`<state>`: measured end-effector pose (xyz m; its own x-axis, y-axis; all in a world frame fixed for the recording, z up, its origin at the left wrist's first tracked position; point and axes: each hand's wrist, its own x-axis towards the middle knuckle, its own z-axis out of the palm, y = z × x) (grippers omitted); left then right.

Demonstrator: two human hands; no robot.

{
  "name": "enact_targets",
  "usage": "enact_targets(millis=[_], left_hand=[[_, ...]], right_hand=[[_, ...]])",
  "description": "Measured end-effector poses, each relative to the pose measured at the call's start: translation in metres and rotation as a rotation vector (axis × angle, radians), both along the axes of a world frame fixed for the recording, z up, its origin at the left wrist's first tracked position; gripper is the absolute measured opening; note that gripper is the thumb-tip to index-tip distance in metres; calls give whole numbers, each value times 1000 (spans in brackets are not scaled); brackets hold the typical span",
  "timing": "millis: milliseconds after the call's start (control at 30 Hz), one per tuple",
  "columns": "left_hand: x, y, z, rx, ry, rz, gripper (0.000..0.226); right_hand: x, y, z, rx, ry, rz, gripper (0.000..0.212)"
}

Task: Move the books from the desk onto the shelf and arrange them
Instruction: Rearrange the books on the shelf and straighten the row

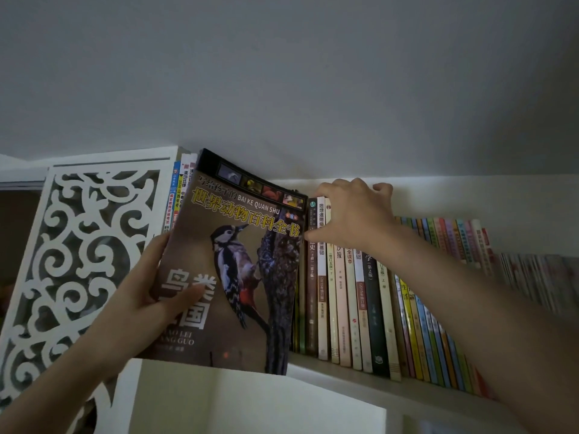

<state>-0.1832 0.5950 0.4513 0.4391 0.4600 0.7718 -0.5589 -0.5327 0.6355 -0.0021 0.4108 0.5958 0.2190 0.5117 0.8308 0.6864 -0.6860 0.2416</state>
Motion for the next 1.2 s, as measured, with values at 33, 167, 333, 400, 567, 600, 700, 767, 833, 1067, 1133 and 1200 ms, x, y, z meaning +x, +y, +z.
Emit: enact_targets(millis=[33, 167, 333, 400, 567, 600, 700, 767, 833, 1067, 1133, 1200], left_hand=[[0, 0, 3, 1, 14, -12, 63], [-8, 0, 13, -23, 50, -60, 72], [-10, 3, 13, -97, 83, -121, 101], [-9, 3, 10, -119, 81, -130, 103], [-7, -1, 7, -139, 105, -107, 76], [-7, -2, 8, -140, 115, -110, 72], [-5, -3, 11, -144, 154, -145, 80], [-5, -1, 12, -149, 185, -153, 88], [-7, 0, 13, -148, 188, -123, 81], [-18, 1, 22, -53, 150, 47, 59], [-20, 2, 24, -22, 161, 76, 58], [-21, 0, 26, 4, 167, 98, 57]], right_hand=[[0, 0, 0, 2, 1, 5, 74], [0, 1, -1, 10, 2, 12, 74], [2, 1, -5, 24, -34, 38, 75], [3, 1, -6, 20, -46, 33, 76], [3, 1, -6, 29, -25, 31, 77], [2, 1, -6, 31, -21, 29, 77], [-1, 0, -6, 32, -8, 25, 70], [-1, 1, -7, 34, -12, 22, 70], [-1, 3, -8, 38, -22, 16, 72], [0, 8, -8, 61, -49, -25, 78], [0, 8, -9, 65, -55, -33, 79], [1, 8, -10, 74, -77, -39, 81]])
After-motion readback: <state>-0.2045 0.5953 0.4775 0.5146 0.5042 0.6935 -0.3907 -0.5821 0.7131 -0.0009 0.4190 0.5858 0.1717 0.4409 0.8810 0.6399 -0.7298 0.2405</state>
